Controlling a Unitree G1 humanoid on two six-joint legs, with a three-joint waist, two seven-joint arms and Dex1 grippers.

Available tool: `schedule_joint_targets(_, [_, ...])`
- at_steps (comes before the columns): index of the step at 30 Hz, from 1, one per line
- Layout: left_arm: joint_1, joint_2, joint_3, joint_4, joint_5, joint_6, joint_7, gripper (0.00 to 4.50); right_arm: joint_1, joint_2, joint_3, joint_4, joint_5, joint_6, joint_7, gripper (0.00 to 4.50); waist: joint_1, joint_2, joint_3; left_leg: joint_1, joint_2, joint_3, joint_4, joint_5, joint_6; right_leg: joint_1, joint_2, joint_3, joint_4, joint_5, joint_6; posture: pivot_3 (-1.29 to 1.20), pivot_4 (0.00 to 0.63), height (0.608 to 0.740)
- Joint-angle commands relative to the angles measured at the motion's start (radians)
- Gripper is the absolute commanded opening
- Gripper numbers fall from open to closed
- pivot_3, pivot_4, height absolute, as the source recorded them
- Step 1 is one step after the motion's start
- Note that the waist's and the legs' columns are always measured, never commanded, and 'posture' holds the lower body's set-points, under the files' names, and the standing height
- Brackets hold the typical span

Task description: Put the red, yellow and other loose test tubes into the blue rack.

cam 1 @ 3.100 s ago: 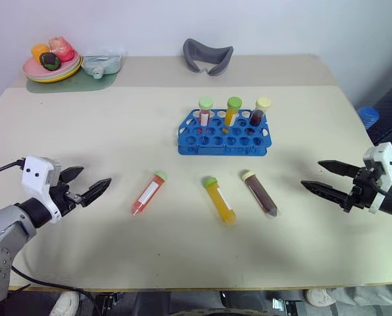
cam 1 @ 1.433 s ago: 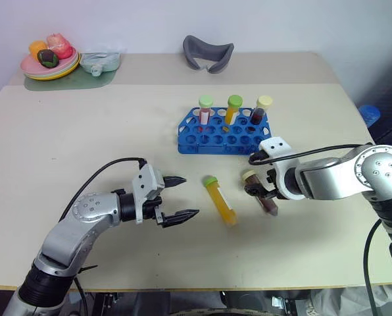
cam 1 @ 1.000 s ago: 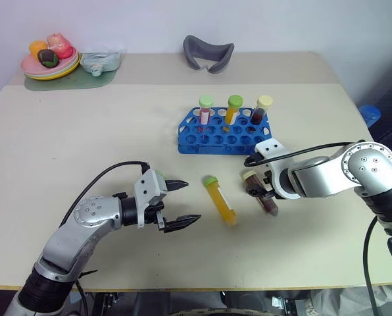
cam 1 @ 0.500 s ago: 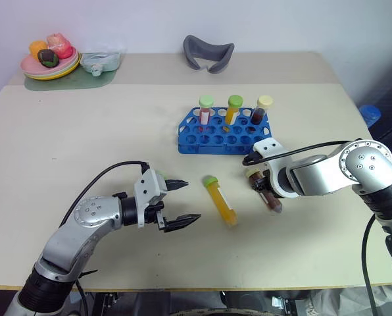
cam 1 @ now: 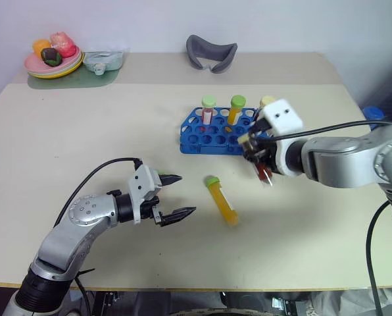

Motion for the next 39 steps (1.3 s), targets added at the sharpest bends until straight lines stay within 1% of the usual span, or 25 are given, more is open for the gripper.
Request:
schedule_joint_targets(1, [-0.017, -0.021, 0.051, 0.01, -0.022, -0.02, 0.02, 4.5, 0.055, 0.05, -0.134, -0.122, -0.237, -0.163, 0.182, 1.34, -0.002, 0.0, 0.0, 0.0, 0.0, 0.0, 0.0, 0.0, 0.0, 0.0, 0.0, 0.0, 0.0, 0.0, 0.0, 0.0, 0.15, 0.74])
schedule_joint_targets(3, [-0.037, -0.046, 0.063, 0.039, -0.031, -0.016, 0.036, 4.5, 0.112, 0.117, -0.146, -0.146, -0.408, -0.277, 0.233, 1.34, -0.005, 0.0, -0.001, 0.001, 0.0, 0.0, 0.0, 0.0, 0.0, 0.0, 0.0, 0.0, 0.001, 0.0, 0.0, 0.0, 0.15, 0.74])
schedule_joint_targets(5, [-0.063, -0.077, 0.06, 0.07, -0.015, -0.029, 0.06, 4.5, 0.166, 0.197, -0.111, -0.142, -0.639, -0.422, 0.285, 1.34, -0.007, 0.0, -0.001, 0.001, 0.0, 0.0, 0.0, 0.0, 0.0, 0.0, 0.001, 0.0, 0.001, 0.0, 0.0, 0.0, 0.15, 0.74])
schedule_joint_targets(6, [-0.079, -0.096, 0.056, 0.086, -0.001, -0.038, 0.076, 4.5, 0.194, 0.244, -0.087, -0.12, -0.74, -0.485, 0.299, 1.34, -0.007, 0.0, -0.001, 0.001, 0.0, 0.0, 0.001, 0.0, 0.0, 0.0, 0.0, 0.0, 0.001, 0.0, 0.0, 0.0, 0.15, 0.74])
schedule_joint_targets(8, [-0.105, -0.154, 0.06, 0.114, 0.018, -0.092, 0.115, 4.5, 0.274, 0.347, 0.012, -0.023, -1.025, -0.68, 0.303, 1.34, -0.007, 0.0, -0.001, 0.001, 0.0, 0.0, 0.001, 0.0, 0.0, 0.001, 0.0, 0.0, 0.001, 0.0, 0.0, 0.0, 0.15, 0.74])
schedule_joint_targets(9, [-0.111, -0.178, 0.065, 0.123, 0.028, -0.125, 0.129, 4.5, 0.306, 0.397, 0.029, 0.024, -1.115, -0.751, 0.304, 1.34, -0.007, -0.001, -0.002, 0.001, 0.0, 0.0, 0.001, 0.0, -0.001, 0.0, 0.0, 0.0, 0.002, 0.0, 0.0, 0.0, 0.15, 0.74])
schedule_joint_targets(10, [-0.113, -0.195, 0.07, 0.129, 0.026, -0.144, 0.132, 4.5, 0.332, 0.438, 0.03, 0.06, -1.175, -0.799, 0.305, 1.34, -0.007, -0.001, -0.002, 0.001, 0.0, 0.0, 0.001, 0.0, -0.001, 0.001, 0.0, 0.0, 0.001, 0.0, 0.0, 0.0, 0.15, 0.74])
schedule_joint_targets(14, [-0.103, -0.213, 0.07, 0.117, 0.003, -0.157, 0.117, 4.5, 0.394, 0.561, -0.01, 0.175, -1.325, -0.955, 0.346, 1.34, -0.011, 0.001, -0.001, 0.001, 0.0, 0.001, 0.0, 0.001, -0.002, -0.001, 0.0, 0.0, 0.002, 0.0, 0.0, 0.0, 0.15, 0.74])
schedule_joint_targets(16, [-0.1, -0.215, 0.064, 0.102, -0.003, -0.153, 0.115, 4.5, 0.411, 0.596, -0.025, 0.222, -1.38, -1.023, 0.375, 1.34, -0.01, 0.001, -0.002, 0.002, 0.0, 0.001, 0.0, 0.001, -0.002, 0.0, 0.0, 0.001, 0.003, 0.0, 0.0, 0.0, 0.15, 0.74])
schedule_joint_targets(20, [-0.111, -0.217, 0.057, 0.078, -0.009, -0.129, 0.123, 4.5, 0.419, 0.65, -0.069, 0.288, -1.44, -1.105, 0.434, 1.34, -0.01, 0.001, -0.002, 0.002, 0.0, 0.001, 0.0, 0.002, -0.003, 0.0, 0.0, 0.001, 0.003, 0.0, 0.0, 0.0, 0.15, 0.74])
schedule_joint_targets(26, [-0.128, -0.214, 0.05, 0.07, -0.021, -0.11, 0.124, 4.5, 0.408, 0.713, -0.121, 0.387, -1.51, -1.179, 0.478, 1.34, -0.01, 0.001, -0.002, 0.002, 0.0, 0.001, 0.0, 0.002, -0.003, 0.0, 0.0, 0.001, 0.003, 0.0, 0.0, 0.0, 0.15, 0.74])
schedule_joint_targets(34, [-0.123, -0.203, 0.056, 0.078, -0.034, -0.108, 0.098, 4.5, 0.394, 0.798, -0.159, 0.494, -1.557, -1.257, 0.527, 1.34, -0.011, 0.001, -0.002, 0.003, 0.0, 0.001, 0.0, 0.002, -0.003, 0.001, 0.0, 0.001, 0.004, 0.0, 0.0, 0.0, 0.15, 0.74])
schedule_joint_targets(39, [-0.113, -0.2, 0.054, 0.077, -0.033, -0.113, 0.093, 4.5, 0.38, 0.832, -0.174, 0.545, -1.579, -1.295, 0.548, 1.34, -0.014, 0.002, -0.002, 0.003, 0.0, 0.001, 0.0, 0.002, -0.003, 0.001, 0.0, 0.001, 0.004, 0.0, 0.0, 0.0, 0.15, 0.74])
